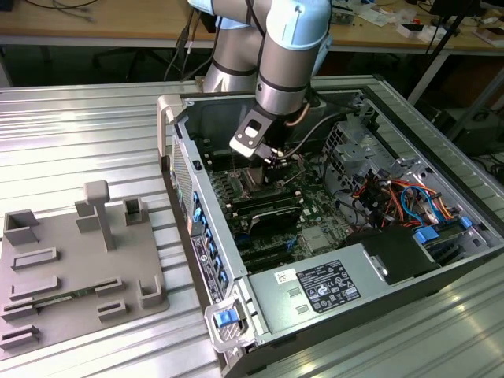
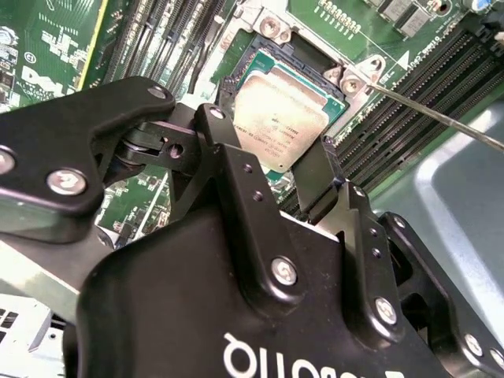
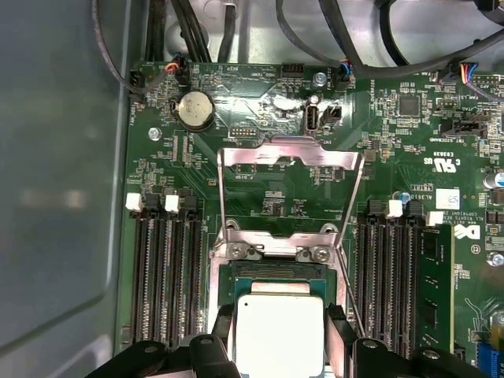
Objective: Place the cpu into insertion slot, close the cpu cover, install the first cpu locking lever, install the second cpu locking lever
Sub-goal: 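Place the cpu into insertion slot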
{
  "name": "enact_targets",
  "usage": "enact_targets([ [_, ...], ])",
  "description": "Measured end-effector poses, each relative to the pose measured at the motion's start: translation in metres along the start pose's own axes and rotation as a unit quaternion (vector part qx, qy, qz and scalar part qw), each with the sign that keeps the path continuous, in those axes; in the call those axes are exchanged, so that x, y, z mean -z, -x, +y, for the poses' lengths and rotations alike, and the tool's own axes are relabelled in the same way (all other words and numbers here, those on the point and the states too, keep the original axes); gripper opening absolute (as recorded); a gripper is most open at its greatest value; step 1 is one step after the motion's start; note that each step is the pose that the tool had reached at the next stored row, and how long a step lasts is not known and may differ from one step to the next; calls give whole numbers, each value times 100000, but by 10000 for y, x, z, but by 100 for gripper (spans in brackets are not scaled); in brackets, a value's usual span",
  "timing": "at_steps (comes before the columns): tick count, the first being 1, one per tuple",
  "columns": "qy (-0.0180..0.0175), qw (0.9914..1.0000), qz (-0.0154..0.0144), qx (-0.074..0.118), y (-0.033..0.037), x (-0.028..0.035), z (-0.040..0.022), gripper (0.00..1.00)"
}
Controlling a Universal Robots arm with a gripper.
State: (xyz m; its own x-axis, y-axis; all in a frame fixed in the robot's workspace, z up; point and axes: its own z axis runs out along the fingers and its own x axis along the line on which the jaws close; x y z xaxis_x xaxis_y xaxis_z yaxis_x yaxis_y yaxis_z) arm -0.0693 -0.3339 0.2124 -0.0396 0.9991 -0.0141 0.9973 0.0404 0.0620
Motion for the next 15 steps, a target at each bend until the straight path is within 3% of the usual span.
enact_targets([
  [5, -11, 99995, -47, -956, -1, -25, -1, 55],
  [15, -34, 99995, -47, -1028, -1, -81, 10, 55],
])
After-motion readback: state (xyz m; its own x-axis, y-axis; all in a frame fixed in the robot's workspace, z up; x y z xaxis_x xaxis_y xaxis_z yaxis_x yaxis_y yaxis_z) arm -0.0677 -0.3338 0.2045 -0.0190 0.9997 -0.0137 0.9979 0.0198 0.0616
